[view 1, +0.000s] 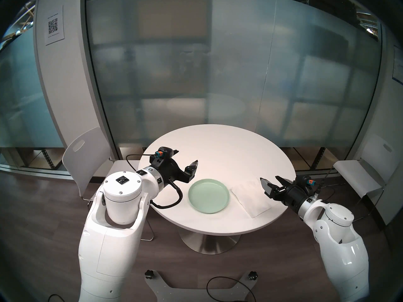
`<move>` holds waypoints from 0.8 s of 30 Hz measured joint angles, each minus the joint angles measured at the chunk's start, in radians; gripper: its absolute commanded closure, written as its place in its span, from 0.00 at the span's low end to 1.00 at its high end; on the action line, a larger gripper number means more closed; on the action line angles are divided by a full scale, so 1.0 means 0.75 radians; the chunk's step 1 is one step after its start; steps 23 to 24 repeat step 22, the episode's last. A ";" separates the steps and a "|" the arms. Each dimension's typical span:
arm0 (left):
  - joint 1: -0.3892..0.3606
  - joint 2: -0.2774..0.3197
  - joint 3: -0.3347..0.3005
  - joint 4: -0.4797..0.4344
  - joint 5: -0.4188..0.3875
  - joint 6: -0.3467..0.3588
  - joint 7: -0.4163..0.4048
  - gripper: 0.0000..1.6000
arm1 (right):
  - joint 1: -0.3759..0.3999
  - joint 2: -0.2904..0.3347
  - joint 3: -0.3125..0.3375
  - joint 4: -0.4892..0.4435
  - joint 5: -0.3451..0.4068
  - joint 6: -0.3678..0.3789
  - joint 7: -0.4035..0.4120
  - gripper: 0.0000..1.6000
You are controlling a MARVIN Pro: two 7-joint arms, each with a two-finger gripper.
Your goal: Fold the napkin in half twice and place it beside the plate
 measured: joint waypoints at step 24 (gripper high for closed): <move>0.000 0.000 0.001 0.000 -0.003 -0.001 0.005 0.00 | 0.001 -0.003 0.003 0.000 -0.006 0.000 0.005 0.00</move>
